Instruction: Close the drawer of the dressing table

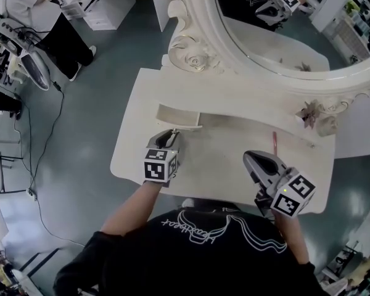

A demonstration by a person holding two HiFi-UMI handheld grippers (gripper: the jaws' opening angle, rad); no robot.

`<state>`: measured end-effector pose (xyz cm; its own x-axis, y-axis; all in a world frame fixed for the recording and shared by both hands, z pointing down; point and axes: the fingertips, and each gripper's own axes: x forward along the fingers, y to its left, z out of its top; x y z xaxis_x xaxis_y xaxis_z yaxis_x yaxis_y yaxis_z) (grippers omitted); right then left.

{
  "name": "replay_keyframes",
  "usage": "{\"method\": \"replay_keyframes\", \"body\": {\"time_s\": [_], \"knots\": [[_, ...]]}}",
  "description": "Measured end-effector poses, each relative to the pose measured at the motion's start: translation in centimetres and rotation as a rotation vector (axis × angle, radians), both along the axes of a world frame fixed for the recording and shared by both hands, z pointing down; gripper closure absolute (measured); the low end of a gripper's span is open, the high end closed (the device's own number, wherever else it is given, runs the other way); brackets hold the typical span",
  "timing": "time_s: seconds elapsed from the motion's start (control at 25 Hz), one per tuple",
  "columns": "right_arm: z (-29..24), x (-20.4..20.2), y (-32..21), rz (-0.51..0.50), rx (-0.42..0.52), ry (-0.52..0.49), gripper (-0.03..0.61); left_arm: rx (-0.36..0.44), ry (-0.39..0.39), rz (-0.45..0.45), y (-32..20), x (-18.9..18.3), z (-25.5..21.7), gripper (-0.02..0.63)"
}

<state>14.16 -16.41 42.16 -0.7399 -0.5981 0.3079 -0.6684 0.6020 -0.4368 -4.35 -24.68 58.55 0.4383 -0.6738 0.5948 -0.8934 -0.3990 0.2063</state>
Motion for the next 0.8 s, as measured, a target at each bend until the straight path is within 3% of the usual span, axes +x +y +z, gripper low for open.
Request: {"method": "replay_keyframes", "body": {"time_s": [0.8], "knots": [[0.6, 0.5, -0.7, 0.013, -0.015, -0.019, 0.574, -0.007, 0.043, -0.019, -2.2, 0.4, -0.2, 0.518]]}}
